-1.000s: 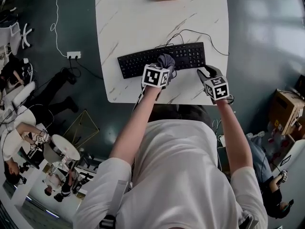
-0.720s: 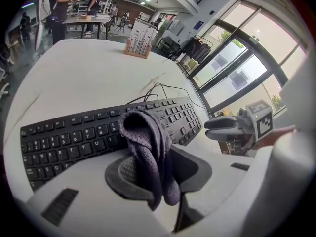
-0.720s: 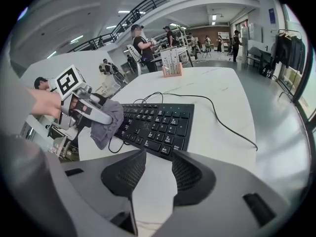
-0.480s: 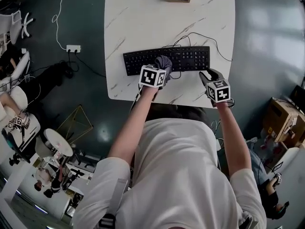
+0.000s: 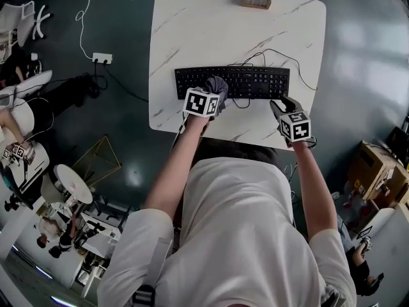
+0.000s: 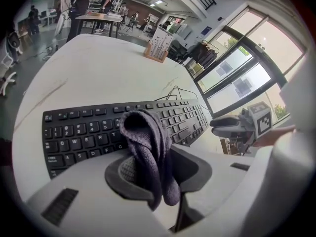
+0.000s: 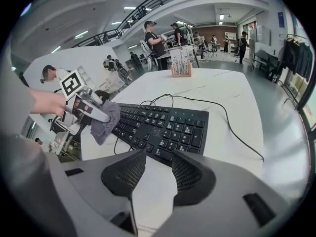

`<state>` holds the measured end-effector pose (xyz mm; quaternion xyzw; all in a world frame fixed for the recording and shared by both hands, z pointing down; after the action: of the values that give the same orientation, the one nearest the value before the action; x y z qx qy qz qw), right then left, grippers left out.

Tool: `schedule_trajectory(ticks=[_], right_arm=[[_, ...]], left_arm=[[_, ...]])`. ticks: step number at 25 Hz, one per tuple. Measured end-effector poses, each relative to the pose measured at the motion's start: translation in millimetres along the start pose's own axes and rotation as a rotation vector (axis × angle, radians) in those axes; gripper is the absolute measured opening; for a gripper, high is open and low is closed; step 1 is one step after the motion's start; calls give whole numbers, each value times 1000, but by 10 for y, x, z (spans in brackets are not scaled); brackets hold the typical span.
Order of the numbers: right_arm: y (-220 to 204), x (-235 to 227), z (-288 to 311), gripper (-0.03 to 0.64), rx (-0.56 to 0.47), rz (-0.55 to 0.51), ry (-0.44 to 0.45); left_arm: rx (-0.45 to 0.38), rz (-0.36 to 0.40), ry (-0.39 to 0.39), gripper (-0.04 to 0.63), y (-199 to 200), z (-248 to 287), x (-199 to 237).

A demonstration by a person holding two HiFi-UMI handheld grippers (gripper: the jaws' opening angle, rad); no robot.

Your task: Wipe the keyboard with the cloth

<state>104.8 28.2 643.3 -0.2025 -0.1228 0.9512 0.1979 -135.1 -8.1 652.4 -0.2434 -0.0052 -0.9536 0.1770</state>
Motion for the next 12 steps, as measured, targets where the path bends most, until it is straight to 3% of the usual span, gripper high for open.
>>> schedule_trajectory(ticks=[12], right_arm=[[75,133,54,161,5,-24,2]], left_arm=[[-46,-102,-23,120,-273,-351,563]])
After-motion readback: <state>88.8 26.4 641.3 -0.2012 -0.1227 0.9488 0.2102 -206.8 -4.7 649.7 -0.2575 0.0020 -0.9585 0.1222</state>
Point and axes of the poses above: the fingertips, and each gripper's own axes: z forward along the fingers, x to its left, y out of its top, the point moved 4 cm from there along -z, backward along the fingers, and after that the axes turned 10 degrees about x, right-handed, at the moved point
